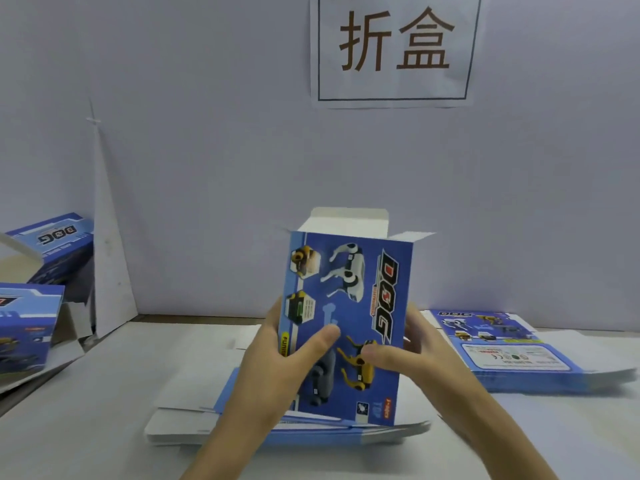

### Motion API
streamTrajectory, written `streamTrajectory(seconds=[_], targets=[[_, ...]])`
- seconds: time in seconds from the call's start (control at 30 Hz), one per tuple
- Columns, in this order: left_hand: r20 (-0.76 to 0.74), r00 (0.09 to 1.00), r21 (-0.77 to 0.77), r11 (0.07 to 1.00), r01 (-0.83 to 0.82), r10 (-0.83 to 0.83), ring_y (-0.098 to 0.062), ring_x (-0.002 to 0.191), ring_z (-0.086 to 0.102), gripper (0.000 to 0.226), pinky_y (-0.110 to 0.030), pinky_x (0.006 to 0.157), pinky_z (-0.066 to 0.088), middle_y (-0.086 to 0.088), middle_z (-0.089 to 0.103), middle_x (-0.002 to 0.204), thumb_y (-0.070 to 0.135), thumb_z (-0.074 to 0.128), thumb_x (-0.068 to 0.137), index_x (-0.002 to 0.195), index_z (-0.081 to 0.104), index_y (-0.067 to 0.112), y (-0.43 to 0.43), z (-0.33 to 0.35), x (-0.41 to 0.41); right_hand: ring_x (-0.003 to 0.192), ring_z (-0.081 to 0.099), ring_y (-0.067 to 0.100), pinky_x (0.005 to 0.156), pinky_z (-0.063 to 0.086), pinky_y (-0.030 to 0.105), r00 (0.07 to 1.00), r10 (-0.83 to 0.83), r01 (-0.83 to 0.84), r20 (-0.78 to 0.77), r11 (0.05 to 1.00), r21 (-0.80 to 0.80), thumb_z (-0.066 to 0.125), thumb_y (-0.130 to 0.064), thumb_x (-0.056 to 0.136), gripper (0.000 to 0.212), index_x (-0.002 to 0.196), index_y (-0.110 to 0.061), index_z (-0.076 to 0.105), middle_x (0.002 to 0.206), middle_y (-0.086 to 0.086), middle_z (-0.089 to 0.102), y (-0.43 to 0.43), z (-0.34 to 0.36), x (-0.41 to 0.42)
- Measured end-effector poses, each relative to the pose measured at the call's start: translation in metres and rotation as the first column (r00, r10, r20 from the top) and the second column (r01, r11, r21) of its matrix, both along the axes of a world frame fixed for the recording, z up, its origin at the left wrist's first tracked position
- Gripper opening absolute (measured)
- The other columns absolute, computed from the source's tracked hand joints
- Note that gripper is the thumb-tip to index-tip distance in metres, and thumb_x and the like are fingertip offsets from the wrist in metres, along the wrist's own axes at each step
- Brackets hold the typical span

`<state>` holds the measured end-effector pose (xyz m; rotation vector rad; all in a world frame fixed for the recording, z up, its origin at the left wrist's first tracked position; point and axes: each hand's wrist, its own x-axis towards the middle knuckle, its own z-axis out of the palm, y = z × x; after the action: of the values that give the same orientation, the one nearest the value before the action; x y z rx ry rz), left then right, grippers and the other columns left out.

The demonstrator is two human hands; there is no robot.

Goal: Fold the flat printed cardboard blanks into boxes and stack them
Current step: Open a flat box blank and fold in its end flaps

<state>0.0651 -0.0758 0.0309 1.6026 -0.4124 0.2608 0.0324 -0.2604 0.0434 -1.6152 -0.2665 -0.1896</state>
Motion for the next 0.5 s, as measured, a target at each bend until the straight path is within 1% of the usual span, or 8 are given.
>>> streamTrajectory(seconds=[0.07, 0.13, 0.17, 0.23, 0.3, 0.37, 0.4, 0.5], targets=[[0.018, 1.000, -0.017, 1.000, -0.012, 0.012, -0.005, 0.079, 0.068, 0.061, -0.017, 0.063, 0.054, 0.015, 0.072, 0.084, 0.058, 0.063, 0.062, 0.113, 0.060, 0.024, -0.0015, -0.0007, -0.0015, 0.099, 0.069, 0.014, 0.067, 0.059, 0.027, 0.999, -0.024, 0.025, 0.026, 1.000, -0.019, 0.083, -0.036, 0.054, 0.083, 0.128, -0.040, 0.046, 0.108, -0.008, 0.069, -0.0023, 0.0011, -0.0002], [0.052, 0.997, -0.044, 0.997, -0.058, 0.060, -0.024, 0.057, 0.063, 0.032, -0.032, 0.056, 0.055, -0.002, 0.067, 0.062, 0.048, 0.061, 0.076, 0.093, 0.067, 0.022, -0.0016, -0.0007, -0.0026, 0.098, 0.069, 0.011, 0.070, 0.059, 0.028, 0.995, -0.083, 0.085, 0.059, 0.996, -0.035, 0.080, -0.040, 0.056, 0.080, 0.128, -0.045, 0.044, 0.107, -0.011, 0.067, -0.0049, 0.0019, 0.0002], [0.084, 0.991, -0.055, 0.993, -0.104, 0.109, -0.026, 0.048, 0.055, 0.021, -0.032, 0.051, 0.053, -0.004, 0.060, 0.052, 0.043, 0.060, 0.081, 0.081, 0.068, 0.024, -0.0013, -0.0006, -0.0034, 0.096, 0.069, 0.009, 0.069, 0.059, 0.026, 0.993, -0.100, 0.102, 0.064, 0.994, -0.030, 0.079, -0.045, 0.055, 0.078, 0.125, -0.047, 0.044, 0.104, -0.014, 0.067, -0.0054, 0.0020, 0.0003], [0.159, 0.969, -0.054, 0.981, -0.185, 0.191, -0.025, 0.041, 0.044, 0.026, -0.030, 0.042, 0.044, -0.006, 0.055, 0.047, 0.045, 0.057, 0.081, 0.068, 0.066, 0.024, 0.0003, -0.0002, -0.0053, 0.097, 0.068, 0.006, 0.071, 0.059, 0.026, 0.993, -0.097, 0.100, 0.070, 0.995, -0.029, 0.076, -0.052, 0.052, 0.073, 0.118, -0.047, 0.045, 0.099, -0.020, 0.066, -0.0042, 0.0017, 0.0002], [0.162, 0.967, -0.041, 0.980, -0.193, 0.197, -0.035, 0.045, 0.046, 0.041, -0.039, 0.044, 0.044, -0.008, 0.054, 0.047, 0.055, 0.057, 0.073, 0.065, 0.062, 0.016, 0.0028, 0.0022, -0.0054, 0.100, 0.067, 0.006, 0.074, 0.059, 0.028, 0.994, -0.075, 0.077, 0.076, 0.997, -0.023, 0.075, -0.047, 0.056, 0.070, 0.119, -0.046, 0.044, 0.102, -0.020, 0.066, -0.0020, 0.0021, 0.0001], [0.129, 0.976, -0.012, 0.985, -0.173, 0.173, -0.024, 0.043, 0.044, 0.054, -0.031, 0.044, 0.043, -0.001, 0.048, 0.045, 0.061, 0.058, 0.066, 0.064, 0.057, 0.008, 0.0065, 0.0031, -0.0023, 0.100, 0.067, 0.005, 0.069, 0.058, 0.025, 0.997, -0.033, 0.032, 0.077, 0.999, 0.012, 0.075, -0.041, 0.061, 0.069, 0.121, -0.048, 0.043, 0.103, -0.021, 0.067, -0.0009, 0.0039, -0.0011], [0.117, 0.981, -0.012, 0.988, -0.154, 0.155, -0.019, 0.044, 0.043, 0.052, -0.027, 0.044, 0.042, 0.000, 0.046, 0.045, 0.062, 0.058, 0.065, 0.064, 0.055, 0.009, 0.0078, 0.0037, -0.0010, 0.100, 0.067, 0.004, 0.067, 0.057, 0.023, 0.996, -0.024, 0.023, 0.087, 1.000, 0.008, 0.076, -0.041, 0.061, 0.069, 0.120, -0.050, 0.042, 0.103, -0.023, 0.066, -0.0007, 0.0048, -0.0017], [0.120, 0.984, -0.049, 0.991, -0.124, 0.129, -0.025, 0.043, 0.045, 0.037, -0.031, 0.044, 0.045, -0.010, 0.048, 0.045, 0.049, 0.058, 0.076, 0.066, 0.059, 0.013, 0.0068, 0.0020, -0.0001, 0.098, 0.065, -0.001, 0.068, 0.056, 0.019, 0.991, -0.062, 0.066, 0.120, 0.997, -0.035, 0.082, -0.052, 0.059, 0.068, 0.116, -0.050, 0.043, 0.102, -0.028, 0.065, 0.0016, 0.0054, -0.0027]])
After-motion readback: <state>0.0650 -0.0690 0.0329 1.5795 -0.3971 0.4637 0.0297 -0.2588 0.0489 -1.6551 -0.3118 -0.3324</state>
